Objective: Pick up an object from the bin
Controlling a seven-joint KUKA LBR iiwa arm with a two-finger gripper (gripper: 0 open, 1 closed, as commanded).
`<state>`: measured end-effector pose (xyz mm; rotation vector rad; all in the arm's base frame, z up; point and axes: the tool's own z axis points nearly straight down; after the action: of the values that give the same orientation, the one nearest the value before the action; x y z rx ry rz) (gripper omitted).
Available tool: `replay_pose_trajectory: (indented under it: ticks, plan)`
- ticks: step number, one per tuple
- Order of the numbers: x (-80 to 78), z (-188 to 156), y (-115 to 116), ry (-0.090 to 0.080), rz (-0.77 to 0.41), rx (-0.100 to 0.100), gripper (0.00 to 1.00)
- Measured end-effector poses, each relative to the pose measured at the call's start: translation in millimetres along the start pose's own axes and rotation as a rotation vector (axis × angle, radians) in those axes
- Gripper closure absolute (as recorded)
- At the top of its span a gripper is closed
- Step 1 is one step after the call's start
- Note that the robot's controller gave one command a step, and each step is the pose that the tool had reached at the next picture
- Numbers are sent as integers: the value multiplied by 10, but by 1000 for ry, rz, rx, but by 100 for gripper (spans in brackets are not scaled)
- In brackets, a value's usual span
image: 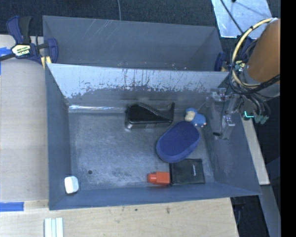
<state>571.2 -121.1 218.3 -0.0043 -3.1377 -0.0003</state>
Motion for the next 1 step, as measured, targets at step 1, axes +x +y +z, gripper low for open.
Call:
replay_pose_trajectory:
  ticks: [1]
  plan:
    - [157, 1493, 237, -13, 125, 2, 0]
